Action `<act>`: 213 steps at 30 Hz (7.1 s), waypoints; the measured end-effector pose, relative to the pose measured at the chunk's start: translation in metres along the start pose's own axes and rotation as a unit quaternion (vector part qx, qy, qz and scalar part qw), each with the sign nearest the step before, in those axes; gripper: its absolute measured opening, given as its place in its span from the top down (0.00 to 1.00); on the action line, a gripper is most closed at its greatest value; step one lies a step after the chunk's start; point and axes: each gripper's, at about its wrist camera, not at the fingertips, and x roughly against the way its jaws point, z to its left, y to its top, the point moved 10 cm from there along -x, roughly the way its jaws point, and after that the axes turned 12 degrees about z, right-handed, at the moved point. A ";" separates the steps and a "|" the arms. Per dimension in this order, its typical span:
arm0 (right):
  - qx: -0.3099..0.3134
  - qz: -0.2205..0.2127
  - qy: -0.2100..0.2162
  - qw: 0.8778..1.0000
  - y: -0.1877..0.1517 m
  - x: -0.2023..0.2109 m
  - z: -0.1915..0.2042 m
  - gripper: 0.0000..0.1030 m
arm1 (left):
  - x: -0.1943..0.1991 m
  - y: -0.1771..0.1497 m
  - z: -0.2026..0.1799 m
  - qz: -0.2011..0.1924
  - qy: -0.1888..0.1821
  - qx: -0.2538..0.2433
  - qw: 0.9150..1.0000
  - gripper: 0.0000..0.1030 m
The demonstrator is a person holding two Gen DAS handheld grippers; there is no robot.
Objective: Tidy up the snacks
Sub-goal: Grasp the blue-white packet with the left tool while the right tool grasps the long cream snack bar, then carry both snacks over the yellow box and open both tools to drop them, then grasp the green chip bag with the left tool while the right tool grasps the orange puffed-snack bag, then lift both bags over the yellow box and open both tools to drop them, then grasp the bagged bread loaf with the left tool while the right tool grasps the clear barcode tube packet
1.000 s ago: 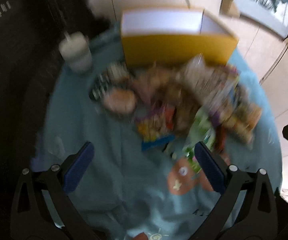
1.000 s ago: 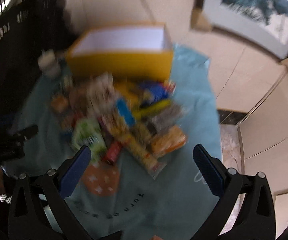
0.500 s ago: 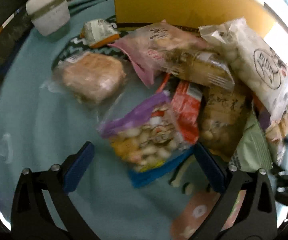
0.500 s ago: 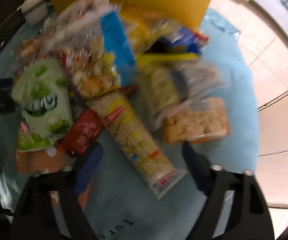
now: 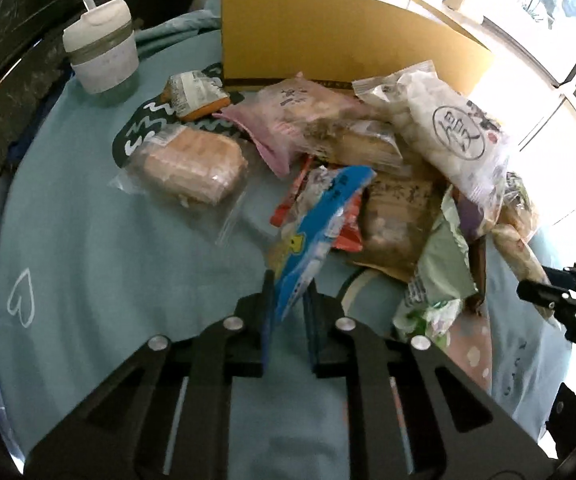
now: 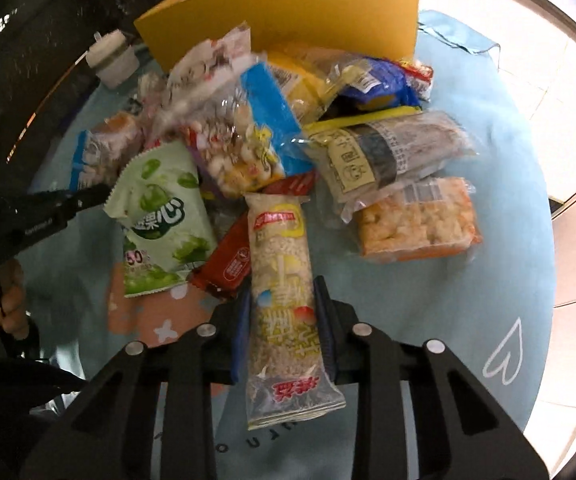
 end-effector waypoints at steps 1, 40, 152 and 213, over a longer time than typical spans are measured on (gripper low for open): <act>0.000 -0.002 -0.001 1.000 0.000 0.003 0.000 0.71 | 0.000 -0.001 0.002 -0.001 -0.005 0.007 1.000 0.88; 0.019 -0.170 0.018 0.985 0.156 0.180 0.065 0.71 | 0.150 0.132 -0.037 -0.114 -0.181 0.031 0.976 0.91; -0.006 -0.039 -0.027 0.999 0.023 0.052 0.060 0.26 | 0.025 0.012 -0.072 -0.050 -0.107 -0.073 0.990 0.84; -0.210 -0.005 -0.121 0.970 0.077 0.001 -0.049 0.10 | -0.006 0.073 0.049 -0.050 0.113 0.095 0.988 0.02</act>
